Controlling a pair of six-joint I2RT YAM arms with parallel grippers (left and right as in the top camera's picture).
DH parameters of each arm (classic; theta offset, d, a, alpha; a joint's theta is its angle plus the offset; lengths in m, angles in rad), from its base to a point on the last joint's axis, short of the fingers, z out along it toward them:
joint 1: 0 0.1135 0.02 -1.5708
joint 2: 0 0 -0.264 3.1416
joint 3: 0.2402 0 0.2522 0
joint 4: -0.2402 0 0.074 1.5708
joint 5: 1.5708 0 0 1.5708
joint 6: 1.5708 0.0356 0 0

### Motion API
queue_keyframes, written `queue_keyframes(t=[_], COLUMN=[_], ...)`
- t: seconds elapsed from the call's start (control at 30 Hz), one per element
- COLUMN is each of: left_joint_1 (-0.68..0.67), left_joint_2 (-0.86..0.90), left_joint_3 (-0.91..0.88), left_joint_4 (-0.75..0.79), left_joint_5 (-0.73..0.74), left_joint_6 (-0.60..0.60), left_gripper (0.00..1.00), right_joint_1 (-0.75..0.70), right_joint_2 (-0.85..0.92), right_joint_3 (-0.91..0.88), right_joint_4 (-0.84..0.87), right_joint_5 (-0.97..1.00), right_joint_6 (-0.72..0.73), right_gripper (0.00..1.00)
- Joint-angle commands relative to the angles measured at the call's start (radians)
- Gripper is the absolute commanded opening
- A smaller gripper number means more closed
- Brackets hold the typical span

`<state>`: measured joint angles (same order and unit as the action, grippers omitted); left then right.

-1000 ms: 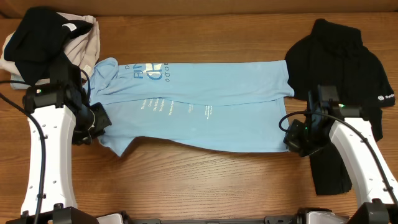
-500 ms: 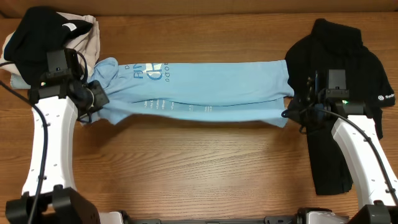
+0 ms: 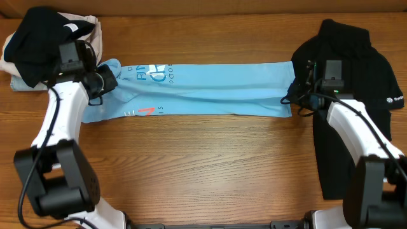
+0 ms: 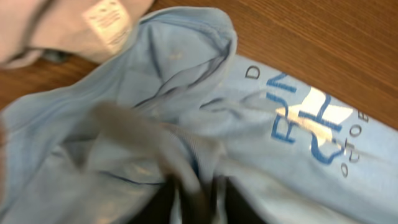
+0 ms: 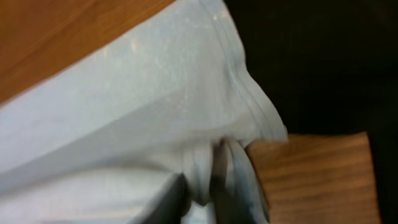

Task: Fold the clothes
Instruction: 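Fold the bottom hem up toward the collar with both grippers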

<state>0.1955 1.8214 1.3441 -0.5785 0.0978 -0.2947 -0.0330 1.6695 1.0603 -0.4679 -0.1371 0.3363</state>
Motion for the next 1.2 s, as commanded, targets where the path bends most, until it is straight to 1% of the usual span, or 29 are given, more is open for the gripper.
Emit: queue_keyframes(t=[0.0, 0.03, 0.07, 0.17, 0.23, 0.3, 0.37, 0.47, 0.63, 0.8, 0.9, 1.17], left_joint_1=[-0.021, -0.024, -0.026, -0.026, -0.019, -0.01, 0.001, 0.011, 0.011, 0.011, 0.011, 0.011], left_joint_2=[0.066, 0.076, 0.084, 0.087, 0.083, 0.078, 0.076, 0.076, 0.077, 0.077, 0.077, 0.077], left_joint_3=[0.016, 0.016, 0.016, 0.016, 0.019, 0.033, 0.058, 0.103, 0.111, 0.111, 0.111, 0.111], left_joint_4=[0.044, 0.045, 0.043, 0.02, 0.003, -0.033, -0.087, -0.172, -0.197, -0.203, -0.207, -0.218], left_joint_5=[0.058, 0.062, 0.06, 0.06, 0.062, 0.083, 0.111, 0.143, 0.116, 0.101, 0.101, 0.101], left_joint_6=[0.011, 0.011, 0.011, 0.012, 0.011, 0.011, 0.011, 0.011, 0.013, 0.061, 0.063, 0.063], left_gripper=[0.7, 0.9, 1.0, 1.0, 1.0, 1.0, 1.0, 1.0, 1.0, 1.0, 1.0, 1.0], right_joint_1=[-0.008, -0.008, -0.008, -0.009, -0.009, -0.008, -0.008, -0.008, -0.007, 0.011, 0.019, 0.022], right_joint_2=[0.027, 0.028, 0.028, 0.026, 0.026, 0.028, 0.04, 0.076, 0.17, 0.192, 0.195, 0.238], right_joint_3=[0.022, 0.022, 0.022, 0.023, 0.022, 0.021, 0.02, 0.02, 0.02, 0.019, 0.019, 0.019], right_joint_4=[0.04, 0.042, 0.043, 0.028, 0.013, 0.006, 0.008, 0.016, 0.042, 0.067, 0.096, 0.147], right_joint_5=[0.014, 0.015, 0.019, 0.046, 0.078, 0.089, 0.111, 0.126, 0.109, 0.102, 0.102, 0.09], right_joint_6=[-0.004, -0.004, -0.004, -0.005, -0.008, -0.049, -0.079, -0.099, -0.098, -0.097, -0.095, -0.025], right_gripper=[0.53, 0.63, 0.7, 0.8, 0.82, 0.82, 0.8, 0.73, 0.64, 0.61, 0.6, 0.58])
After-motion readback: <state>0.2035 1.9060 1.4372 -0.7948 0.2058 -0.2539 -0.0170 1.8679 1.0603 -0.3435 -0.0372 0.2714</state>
